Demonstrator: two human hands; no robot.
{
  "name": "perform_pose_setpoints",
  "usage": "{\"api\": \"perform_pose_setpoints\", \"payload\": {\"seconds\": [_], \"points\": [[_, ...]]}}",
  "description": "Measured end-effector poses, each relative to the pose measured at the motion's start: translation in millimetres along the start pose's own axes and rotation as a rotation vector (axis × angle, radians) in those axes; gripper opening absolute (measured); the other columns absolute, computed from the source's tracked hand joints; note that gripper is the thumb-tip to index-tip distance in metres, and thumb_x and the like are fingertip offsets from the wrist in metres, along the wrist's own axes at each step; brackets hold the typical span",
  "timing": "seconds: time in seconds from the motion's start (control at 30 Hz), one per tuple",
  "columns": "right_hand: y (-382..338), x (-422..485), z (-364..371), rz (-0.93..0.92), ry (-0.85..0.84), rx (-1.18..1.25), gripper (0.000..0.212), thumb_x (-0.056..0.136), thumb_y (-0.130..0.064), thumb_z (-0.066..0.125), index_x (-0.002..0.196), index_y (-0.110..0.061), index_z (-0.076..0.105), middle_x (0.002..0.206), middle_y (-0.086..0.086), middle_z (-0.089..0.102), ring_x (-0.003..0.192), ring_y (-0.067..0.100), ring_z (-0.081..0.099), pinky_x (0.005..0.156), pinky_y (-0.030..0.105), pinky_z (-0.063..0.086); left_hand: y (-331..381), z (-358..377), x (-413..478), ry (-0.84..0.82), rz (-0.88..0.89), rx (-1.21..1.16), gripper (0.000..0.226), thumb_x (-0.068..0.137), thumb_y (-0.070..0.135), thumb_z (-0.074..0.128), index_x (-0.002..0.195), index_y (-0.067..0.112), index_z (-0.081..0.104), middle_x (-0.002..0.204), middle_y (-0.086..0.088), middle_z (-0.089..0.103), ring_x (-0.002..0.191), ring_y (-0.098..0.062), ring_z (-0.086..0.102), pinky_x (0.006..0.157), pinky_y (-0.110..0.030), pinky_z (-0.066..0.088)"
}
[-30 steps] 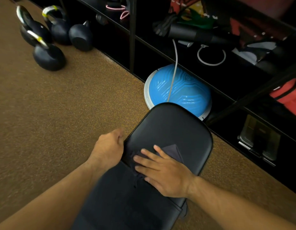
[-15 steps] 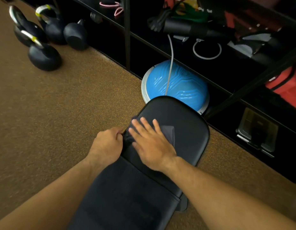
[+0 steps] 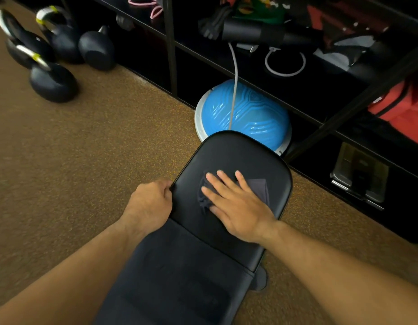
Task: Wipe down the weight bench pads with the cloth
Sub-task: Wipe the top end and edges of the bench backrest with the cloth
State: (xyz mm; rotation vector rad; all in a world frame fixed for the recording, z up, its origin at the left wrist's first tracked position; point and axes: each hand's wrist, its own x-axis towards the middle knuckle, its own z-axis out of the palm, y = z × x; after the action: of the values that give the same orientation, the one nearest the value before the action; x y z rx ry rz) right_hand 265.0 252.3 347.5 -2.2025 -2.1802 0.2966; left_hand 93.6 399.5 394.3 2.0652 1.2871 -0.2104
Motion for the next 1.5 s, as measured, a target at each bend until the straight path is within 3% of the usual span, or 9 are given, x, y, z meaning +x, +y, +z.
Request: {"api": "perform_pose_setpoints", "payload": {"seconds": [0.13,0.3,0.47,0.57,0.8,1.1,1.2,1.37,1.5], "points": [[-28.3,30.0,2.5,-0.015,0.029,-0.018,0.054,0.101,-0.035,0.025,0.147,-0.012,0.040,0.160,0.008,0.023,0.149,0.028,0.014,0.118,0.052,0.003,-1.9,0.9,-1.1,0.038,0.014,0.000,0.032,0.098,0.017,0.037,0.115,0.013,0.064,0.108,-0.011,0.069,0.098,-0.031,0.063,0.088,-0.040,0.051],[-41.0,2.0,10.8,-0.214,-0.012,-0.037,0.049,0.102,-0.035,0.032,0.145,-0.015,0.043,0.160,0.005,0.025,0.149,0.026,0.013,0.120,0.051,0.003,-1.4,3.2,-3.4,0.054,0.013,-0.020,0.039,0.098,0.018,0.037,0.129,0.019,0.060,0.121,-0.012,0.066,0.109,-0.031,0.061,0.095,-0.038,0.049],[-12.5,-51.8,15.5,-0.250,-0.024,-0.019,0.045,0.102,-0.038,0.036,0.143,-0.021,0.047,0.158,-0.001,0.027,0.149,0.021,0.014,0.118,0.049,0.005,-2.0,4.5,-3.3,0.050,0.004,-0.024,0.037,0.099,0.020,0.034,0.125,0.020,0.060,0.112,-0.009,0.067,0.084,-0.026,0.066,0.081,-0.040,0.055],[4.2,-60.2,12.9,-0.199,-0.023,-0.005,0.045,0.102,-0.038,0.036,0.143,-0.022,0.047,0.159,-0.004,0.024,0.149,0.020,0.013,0.118,0.048,0.003,-2.4,5.5,-4.7,0.033,-0.002,-0.038,0.042,0.099,0.022,0.033,0.135,0.024,0.053,0.113,-0.008,0.066,0.077,-0.024,0.066,0.076,-0.039,0.057],[-22.6,4.6,5.8,0.009,0.021,0.053,0.052,0.102,-0.037,0.025,0.150,-0.017,0.035,0.162,-0.001,0.013,0.150,0.022,0.002,0.119,0.051,-0.005,0.0,7.5,-6.1,0.051,-0.001,0.010,0.039,0.099,0.019,0.034,0.130,0.021,0.057,0.117,-0.011,0.066,0.102,-0.031,0.062,0.092,-0.040,0.051],[-25.0,-55.5,20.4,-0.155,0.036,0.074,0.045,0.100,-0.034,0.038,0.140,-0.017,0.050,0.157,0.001,0.031,0.147,0.024,0.020,0.117,0.049,0.007,8.2,19.9,-8.5,0.099,0.004,0.110,0.041,0.101,0.027,0.031,0.138,0.025,0.047,0.104,-0.010,0.067,0.094,-0.032,0.062,0.085,-0.041,0.052],[-3.0,-62.8,19.1,-0.057,0.070,0.078,0.045,0.100,-0.033,0.038,0.139,-0.018,0.051,0.156,0.000,0.031,0.147,0.023,0.022,0.118,0.048,0.006,10.0,23.7,-10.8,0.096,-0.004,0.127,0.043,0.101,0.029,0.029,0.142,0.027,0.042,0.105,-0.009,0.067,0.097,-0.032,0.062,0.086,-0.042,0.050],[-12.7,-33.8,14.2,0.262,0.080,0.083,0.051,0.102,-0.037,0.025,0.146,-0.018,0.041,0.160,0.001,0.023,0.149,0.023,0.013,0.119,0.053,0.003,14.2,27.3,-13.5,0.087,-0.020,0.147,0.045,0.101,0.028,0.028,0.145,0.024,0.038,0.106,-0.009,0.066,0.093,-0.030,0.062,0.086,-0.041,0.052],[-24.8,-31.3,14.5,0.283,0.088,0.052,0.051,0.100,-0.035,0.027,0.143,-0.015,0.046,0.158,0.006,0.030,0.147,0.029,0.022,0.118,0.055,0.012,18.4,29.3,-16.8,0.086,-0.030,0.142,0.046,0.102,0.027,0.028,0.147,0.023,0.035,0.117,-0.009,0.065,0.100,-0.031,0.061,0.088,-0.039,0.050]]}}
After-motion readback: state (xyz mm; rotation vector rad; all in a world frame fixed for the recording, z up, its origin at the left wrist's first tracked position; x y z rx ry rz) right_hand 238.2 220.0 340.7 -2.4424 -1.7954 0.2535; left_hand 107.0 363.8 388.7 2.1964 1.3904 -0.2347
